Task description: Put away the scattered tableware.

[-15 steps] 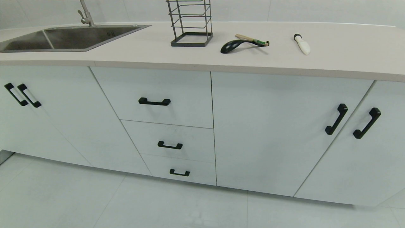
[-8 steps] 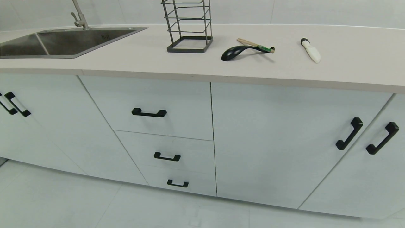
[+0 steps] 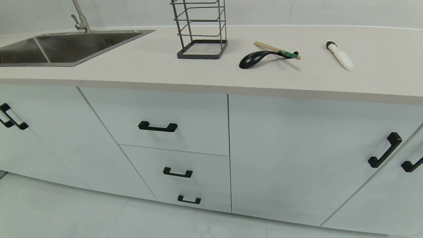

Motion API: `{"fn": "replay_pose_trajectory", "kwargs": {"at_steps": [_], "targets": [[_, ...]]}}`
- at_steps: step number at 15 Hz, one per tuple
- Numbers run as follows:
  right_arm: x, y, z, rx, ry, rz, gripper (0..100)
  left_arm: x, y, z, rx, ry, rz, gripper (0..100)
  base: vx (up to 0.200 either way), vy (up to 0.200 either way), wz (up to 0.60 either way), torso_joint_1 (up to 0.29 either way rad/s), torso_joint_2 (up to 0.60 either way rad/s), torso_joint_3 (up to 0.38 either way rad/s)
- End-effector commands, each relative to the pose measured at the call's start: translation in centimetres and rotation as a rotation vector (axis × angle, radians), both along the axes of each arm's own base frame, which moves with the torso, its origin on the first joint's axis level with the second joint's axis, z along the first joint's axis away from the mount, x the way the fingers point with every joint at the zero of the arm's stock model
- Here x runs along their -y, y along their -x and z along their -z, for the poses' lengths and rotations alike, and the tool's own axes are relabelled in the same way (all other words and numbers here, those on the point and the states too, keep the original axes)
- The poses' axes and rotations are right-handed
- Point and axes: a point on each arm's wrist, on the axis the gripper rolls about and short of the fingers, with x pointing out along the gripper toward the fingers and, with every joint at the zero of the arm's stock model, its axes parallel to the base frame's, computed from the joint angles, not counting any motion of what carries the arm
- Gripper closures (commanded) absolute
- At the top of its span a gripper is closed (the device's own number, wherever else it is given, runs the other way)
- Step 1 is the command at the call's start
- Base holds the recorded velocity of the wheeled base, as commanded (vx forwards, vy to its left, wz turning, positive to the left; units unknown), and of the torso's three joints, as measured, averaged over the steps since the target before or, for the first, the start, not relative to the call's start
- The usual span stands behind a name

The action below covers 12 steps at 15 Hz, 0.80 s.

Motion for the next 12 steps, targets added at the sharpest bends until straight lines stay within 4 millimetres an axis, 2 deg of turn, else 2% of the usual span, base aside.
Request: {"fn": "replay_pose_trajectory", "kwargs": {"at_steps": [1,12], "targets": [[0.0,-0.01,0.0,-0.001,0.001,-0.001,100,0.0,-0.01,0.04,-0.002,0.0,-0.001,0,0.0,0.0,0.0,0.0,0.0,0.0],[-0.01,-0.01,0.0,-0.001,0.007,-0.003,100,0.01,-0.01,0.05,-0.005,-0.033,0.004,0,0.0,0.0,0.0,0.0,0.0,0.0]]}}
